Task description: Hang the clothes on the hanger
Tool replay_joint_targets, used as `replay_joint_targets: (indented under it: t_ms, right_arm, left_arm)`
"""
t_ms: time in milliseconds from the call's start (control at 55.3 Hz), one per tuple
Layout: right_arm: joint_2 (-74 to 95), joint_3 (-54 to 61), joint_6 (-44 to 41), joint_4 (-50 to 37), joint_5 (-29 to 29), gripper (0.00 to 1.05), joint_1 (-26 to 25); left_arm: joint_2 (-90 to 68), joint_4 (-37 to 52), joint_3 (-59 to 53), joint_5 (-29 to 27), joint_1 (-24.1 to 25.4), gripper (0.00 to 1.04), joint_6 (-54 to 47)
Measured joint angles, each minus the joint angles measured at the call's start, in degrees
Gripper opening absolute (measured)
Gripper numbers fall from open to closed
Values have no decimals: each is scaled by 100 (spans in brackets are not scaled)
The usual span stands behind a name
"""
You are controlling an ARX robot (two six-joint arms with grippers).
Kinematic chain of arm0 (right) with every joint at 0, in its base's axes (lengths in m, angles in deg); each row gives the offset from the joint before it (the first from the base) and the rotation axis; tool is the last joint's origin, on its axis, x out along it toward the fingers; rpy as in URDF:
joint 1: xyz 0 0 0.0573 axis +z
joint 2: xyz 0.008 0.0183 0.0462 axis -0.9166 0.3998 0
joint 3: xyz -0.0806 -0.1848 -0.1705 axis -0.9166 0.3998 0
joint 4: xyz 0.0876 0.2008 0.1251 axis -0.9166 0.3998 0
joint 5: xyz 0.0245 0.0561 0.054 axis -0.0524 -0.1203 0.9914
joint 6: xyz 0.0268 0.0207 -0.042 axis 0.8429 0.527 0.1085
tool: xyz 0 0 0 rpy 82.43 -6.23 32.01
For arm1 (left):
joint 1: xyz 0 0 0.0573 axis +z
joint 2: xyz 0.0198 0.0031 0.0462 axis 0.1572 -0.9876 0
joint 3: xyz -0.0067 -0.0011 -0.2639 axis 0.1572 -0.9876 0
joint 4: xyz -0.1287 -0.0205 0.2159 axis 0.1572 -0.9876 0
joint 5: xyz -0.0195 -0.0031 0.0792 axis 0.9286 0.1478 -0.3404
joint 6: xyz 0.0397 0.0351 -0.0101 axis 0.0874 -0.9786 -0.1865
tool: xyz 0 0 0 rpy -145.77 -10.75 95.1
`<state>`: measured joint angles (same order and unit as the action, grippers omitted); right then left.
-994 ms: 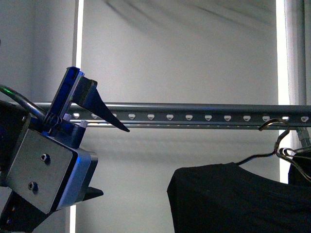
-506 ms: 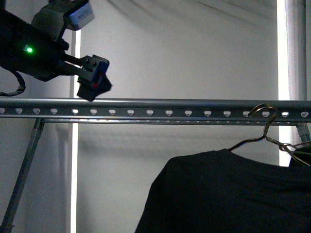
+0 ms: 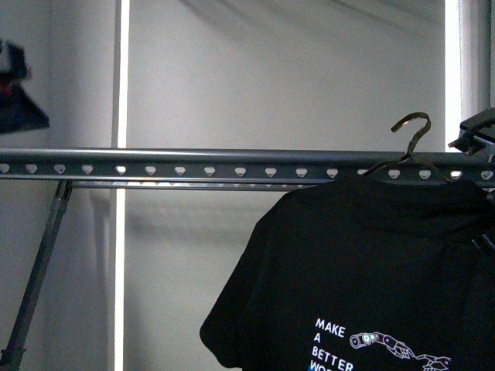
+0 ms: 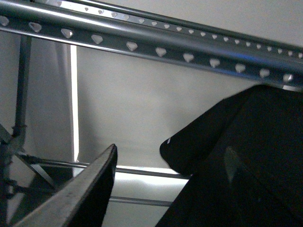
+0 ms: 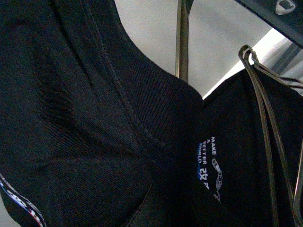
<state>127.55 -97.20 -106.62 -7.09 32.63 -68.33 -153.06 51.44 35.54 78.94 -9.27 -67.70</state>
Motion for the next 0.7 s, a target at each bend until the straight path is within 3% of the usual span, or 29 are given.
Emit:
replay_joint_targets:
  t_ms: [145, 380, 705]
  right_arm:
    - [424, -525, 57, 234, -317, 3, 9]
    - [922, -1134, -61, 435, -555, 3, 109]
    - [1478, -1803, -507, 732, -1086, 3, 164]
  left_arm:
    - [693, 715, -1672, -35, 2, 43, -605]
    - [1325, 1241, -2990, -39, 20, 5, -763]
    - [2079, 1497, -4033, -39, 20, 4, -804]
